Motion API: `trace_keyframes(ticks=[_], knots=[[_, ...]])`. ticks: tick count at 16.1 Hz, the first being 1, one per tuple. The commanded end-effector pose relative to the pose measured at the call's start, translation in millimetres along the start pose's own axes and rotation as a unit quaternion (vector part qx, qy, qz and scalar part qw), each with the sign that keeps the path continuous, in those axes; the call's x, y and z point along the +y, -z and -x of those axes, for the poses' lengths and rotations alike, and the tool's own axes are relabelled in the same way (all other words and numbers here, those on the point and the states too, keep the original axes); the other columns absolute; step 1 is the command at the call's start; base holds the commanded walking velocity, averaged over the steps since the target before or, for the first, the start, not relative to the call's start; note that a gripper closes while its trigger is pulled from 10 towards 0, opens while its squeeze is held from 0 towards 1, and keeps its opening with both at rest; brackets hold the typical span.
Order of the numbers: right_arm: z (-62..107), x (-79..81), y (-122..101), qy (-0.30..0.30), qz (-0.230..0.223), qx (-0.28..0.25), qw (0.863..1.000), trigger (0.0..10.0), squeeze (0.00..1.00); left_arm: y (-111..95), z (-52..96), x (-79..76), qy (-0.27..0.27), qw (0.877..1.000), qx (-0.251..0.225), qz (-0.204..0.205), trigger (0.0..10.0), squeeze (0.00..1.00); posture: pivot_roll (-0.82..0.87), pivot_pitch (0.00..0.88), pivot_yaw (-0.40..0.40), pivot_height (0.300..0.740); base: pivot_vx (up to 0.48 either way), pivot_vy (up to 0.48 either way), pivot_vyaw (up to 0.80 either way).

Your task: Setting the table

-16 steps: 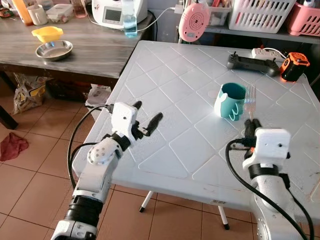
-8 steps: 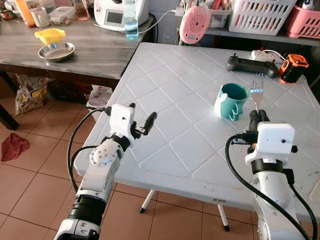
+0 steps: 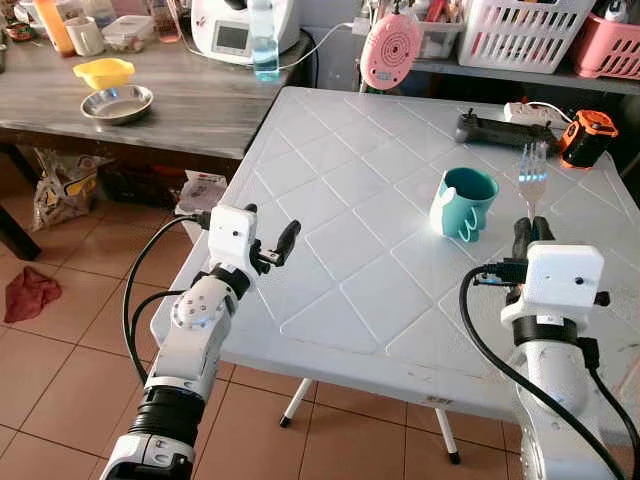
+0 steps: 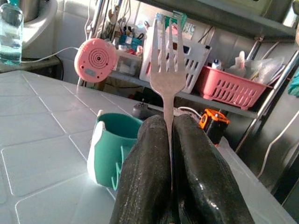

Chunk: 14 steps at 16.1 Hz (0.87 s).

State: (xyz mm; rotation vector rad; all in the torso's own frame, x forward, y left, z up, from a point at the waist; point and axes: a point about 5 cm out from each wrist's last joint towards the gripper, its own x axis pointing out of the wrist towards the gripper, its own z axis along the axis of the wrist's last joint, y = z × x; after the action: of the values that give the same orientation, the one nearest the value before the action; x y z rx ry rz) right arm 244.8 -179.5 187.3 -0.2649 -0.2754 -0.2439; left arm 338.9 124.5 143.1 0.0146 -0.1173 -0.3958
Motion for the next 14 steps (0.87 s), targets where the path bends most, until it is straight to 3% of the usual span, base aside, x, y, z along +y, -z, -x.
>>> trace_keyframes(ticks=[1, 5, 12, 14], knots=[[1.5, -3.1, -6.8, 0.009, -0.001, -0.013, 1.0, 10.0, 0.0, -0.1, -0.9, -0.5, 0.004, 1.0, 0.001, -0.003, 10.0, 0.0, 0.04, 0.067, -0.009, 0.74, 0.0, 0.0, 0.0], [1.2, -5.2, -5.6, 0.015, -0.006, -0.007, 1.0, 10.0, 0.0, -1.1, -1.4, 0.6, 0.004, 1.0, 0.001, -0.003, 10.0, 0.0, 0.04, 0.075, -0.009, 0.74, 0.0, 0.0, 0.0], [0.4, -5.1, -5.2, 0.014, -0.008, -0.006, 1.0, 10.0, 0.0, 2.7, -1.8, -0.6, 0.002, 1.0, 0.013, 0.011, 10.0, 0.0, 0.03, 0.076, -0.011, 0.74, 0.0, 0.0, -0.48], [0.3, -5.7, -5.0, 0.015, -0.007, -0.005, 1.0, 10.0, 0.0, 3.0, -2.3, -1.3, 0.006, 1.0, 0.015, 0.012, 10.0, 0.0, 0.03, 0.078, -0.012, 0.74, 0.0, 0.0, 0.0]])
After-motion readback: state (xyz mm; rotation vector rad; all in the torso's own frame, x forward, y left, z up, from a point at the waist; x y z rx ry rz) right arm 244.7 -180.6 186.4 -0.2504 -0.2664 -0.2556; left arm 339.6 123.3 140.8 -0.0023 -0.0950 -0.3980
